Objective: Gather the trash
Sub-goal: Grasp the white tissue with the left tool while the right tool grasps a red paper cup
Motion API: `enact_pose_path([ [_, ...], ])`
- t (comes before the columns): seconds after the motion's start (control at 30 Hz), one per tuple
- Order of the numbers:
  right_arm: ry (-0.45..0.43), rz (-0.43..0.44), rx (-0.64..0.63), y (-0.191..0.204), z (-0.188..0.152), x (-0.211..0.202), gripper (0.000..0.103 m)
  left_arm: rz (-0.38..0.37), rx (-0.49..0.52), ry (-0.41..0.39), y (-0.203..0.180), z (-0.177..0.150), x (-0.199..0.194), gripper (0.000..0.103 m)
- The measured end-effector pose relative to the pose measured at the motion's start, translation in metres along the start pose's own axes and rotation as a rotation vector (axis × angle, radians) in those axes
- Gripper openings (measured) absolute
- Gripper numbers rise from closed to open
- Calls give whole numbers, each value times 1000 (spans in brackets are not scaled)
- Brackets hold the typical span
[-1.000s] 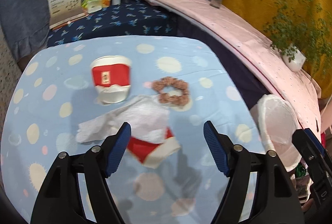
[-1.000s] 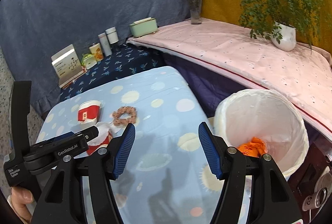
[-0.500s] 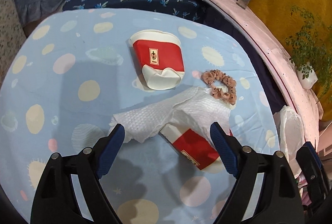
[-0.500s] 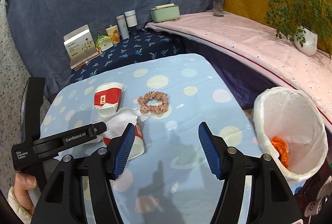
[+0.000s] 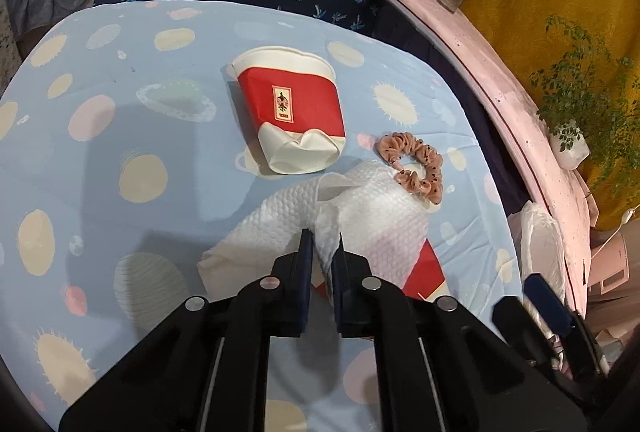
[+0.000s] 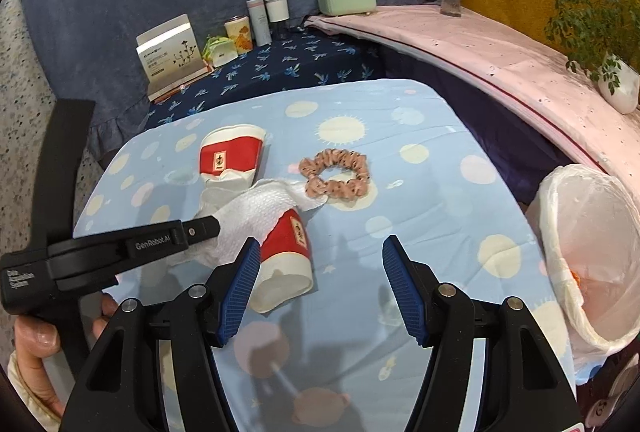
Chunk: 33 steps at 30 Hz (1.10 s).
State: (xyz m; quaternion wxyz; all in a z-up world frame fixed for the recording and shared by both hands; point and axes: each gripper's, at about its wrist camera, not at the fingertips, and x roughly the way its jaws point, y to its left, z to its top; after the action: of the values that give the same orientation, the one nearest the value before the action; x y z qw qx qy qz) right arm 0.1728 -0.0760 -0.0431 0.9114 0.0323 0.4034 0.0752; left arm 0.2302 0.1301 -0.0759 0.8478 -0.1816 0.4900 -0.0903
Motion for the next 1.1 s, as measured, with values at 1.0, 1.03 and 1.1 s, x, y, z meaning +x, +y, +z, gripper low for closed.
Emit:
enact_pose_path([
  [1.0,116,143,1,29,-22,54,50,197,34,-97,26,-10,-29,6],
  [1.03,103,137,-2,29,-21,50,49,195,37,-98,24,-11,-29,6],
  [1.1,89,136,-1,27,-20,44,47,188,46,-101,18,-13,-32,6],
])
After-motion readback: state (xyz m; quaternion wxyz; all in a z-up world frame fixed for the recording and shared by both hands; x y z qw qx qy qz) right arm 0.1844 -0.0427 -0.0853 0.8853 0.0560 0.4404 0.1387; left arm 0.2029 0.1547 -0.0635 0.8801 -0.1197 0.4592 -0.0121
